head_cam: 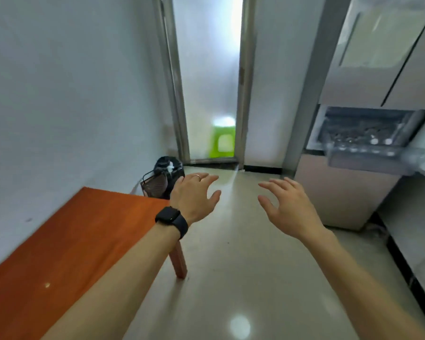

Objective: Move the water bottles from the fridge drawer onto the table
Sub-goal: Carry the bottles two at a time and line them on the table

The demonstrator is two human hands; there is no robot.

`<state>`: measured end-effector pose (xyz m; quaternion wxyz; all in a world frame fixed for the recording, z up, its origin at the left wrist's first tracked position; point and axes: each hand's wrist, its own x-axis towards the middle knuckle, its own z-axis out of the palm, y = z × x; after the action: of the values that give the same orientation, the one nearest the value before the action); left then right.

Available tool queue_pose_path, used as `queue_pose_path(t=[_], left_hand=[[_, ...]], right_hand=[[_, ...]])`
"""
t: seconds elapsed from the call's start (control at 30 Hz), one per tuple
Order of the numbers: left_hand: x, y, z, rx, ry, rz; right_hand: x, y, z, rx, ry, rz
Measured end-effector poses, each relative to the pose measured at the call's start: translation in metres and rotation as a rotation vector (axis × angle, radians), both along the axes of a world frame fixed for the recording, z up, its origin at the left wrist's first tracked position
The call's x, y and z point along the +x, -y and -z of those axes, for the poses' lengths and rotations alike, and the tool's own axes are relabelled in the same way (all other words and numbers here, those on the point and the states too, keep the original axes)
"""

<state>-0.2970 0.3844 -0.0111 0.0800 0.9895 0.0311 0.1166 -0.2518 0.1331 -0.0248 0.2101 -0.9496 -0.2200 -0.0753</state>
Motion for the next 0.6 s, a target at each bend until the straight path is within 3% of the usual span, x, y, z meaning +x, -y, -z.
queue_pose_path(t=[0.3, 0.6], left_hand=[[0.188, 0.153, -0.013, -0.020, 0.041, 0.278], [0.383, 0.267, -0.002, -0.082, -0.002, 0.443]], right_hand=[[0.126, 0.155, -0.021, -0.001, 0.059, 0.265], [0.278, 0.265, -0.016, 0.012, -0.028, 0.461]])
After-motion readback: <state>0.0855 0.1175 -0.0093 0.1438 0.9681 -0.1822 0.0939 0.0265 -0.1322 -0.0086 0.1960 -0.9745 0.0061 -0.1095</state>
